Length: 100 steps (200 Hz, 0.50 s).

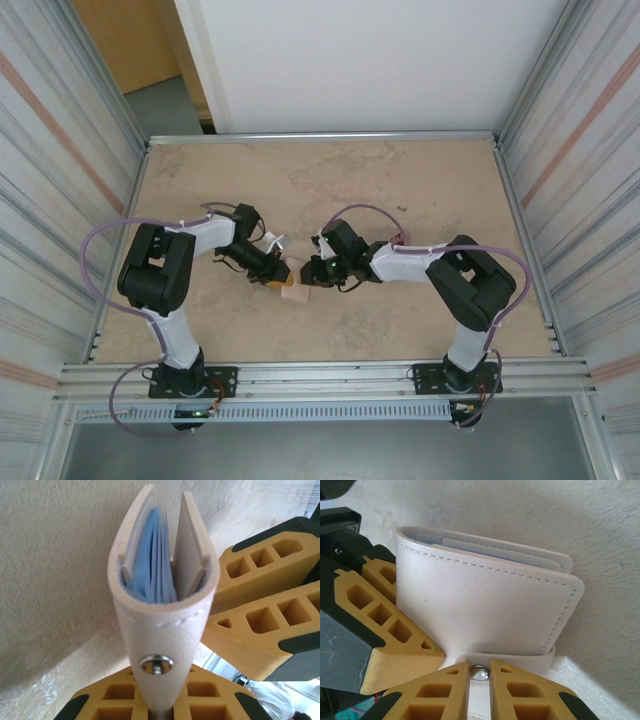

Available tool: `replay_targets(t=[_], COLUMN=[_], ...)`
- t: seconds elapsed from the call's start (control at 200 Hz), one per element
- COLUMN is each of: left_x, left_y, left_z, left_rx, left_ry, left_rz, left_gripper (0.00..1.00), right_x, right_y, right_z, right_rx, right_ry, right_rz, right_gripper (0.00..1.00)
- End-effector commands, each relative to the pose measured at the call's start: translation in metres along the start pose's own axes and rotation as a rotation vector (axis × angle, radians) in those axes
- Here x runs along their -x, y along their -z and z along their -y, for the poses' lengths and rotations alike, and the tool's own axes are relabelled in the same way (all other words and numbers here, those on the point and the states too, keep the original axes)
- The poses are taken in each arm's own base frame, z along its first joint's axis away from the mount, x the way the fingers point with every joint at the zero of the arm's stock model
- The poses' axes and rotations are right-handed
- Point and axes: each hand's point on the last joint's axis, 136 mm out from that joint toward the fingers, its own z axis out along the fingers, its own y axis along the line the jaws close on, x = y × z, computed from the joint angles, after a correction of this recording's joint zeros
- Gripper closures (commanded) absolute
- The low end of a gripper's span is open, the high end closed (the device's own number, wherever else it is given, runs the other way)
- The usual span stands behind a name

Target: Put the credit cards into the card holder

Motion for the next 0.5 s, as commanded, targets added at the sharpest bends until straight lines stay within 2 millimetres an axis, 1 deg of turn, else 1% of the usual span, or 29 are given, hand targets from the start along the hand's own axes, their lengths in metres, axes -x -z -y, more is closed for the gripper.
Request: replay_targets(t=[0.0,0.195,0.346,0.496], left_x=[-0.004,-0.004,-0.003,-0.004], left_y=[-0.003,-0.002,0.001,0.002], left_z=[-0.002,0.005,0.007,0.011], left_rx=[-0.021,-0.060,-0.056,-0.069], left_ry=[0.019,0.016,0.004,0.003], left_rz=[-0.018,-0.013,-0.004,0.000], left_gripper=[1.00,1.00,1.00,1.00], right_x=[0.003,0.003,-0.002,-0.004], right_y=[0.002,-0.002,-0.007,-0.006], right_z=[-0.001,0.005,0.010,0.013], right_rx=[0.008,0.005,-0.008,-0.021], right_ry=[-0.007,-0.026,-0.033,-0.035], right_rz=[0.022,0.019,0.000,-0.001], right_gripper=[0.84,0.86,0.86,0.86])
